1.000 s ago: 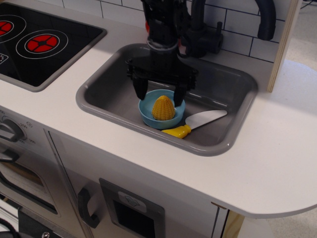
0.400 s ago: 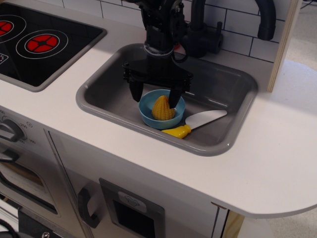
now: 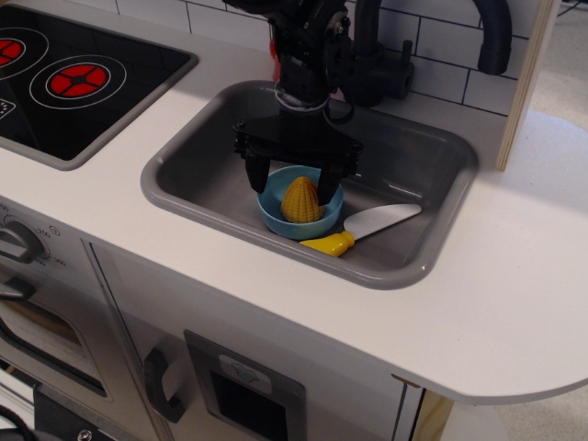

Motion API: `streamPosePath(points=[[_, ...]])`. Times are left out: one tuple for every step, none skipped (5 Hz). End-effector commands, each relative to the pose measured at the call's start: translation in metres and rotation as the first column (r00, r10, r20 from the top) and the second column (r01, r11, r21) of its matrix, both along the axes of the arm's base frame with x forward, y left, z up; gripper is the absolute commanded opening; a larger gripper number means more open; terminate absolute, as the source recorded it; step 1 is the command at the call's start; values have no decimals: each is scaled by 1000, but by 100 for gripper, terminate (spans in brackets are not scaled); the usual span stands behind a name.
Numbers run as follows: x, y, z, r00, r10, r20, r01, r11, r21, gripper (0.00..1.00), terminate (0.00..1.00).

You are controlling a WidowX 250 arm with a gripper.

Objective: Take corn out of bowl sink

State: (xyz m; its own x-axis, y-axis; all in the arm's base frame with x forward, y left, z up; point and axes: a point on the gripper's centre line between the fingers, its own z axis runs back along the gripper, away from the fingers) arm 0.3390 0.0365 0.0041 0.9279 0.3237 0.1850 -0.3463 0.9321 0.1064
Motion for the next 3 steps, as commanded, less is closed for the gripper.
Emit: streamPosePath(points=[[6,-2,4,999,4,43,-5,1000,16,100,0],[6,-2,0,999,1,45,-2,1000,26,100,0],[7,-2,-1,999,-3,50,1,999,36,100,0]])
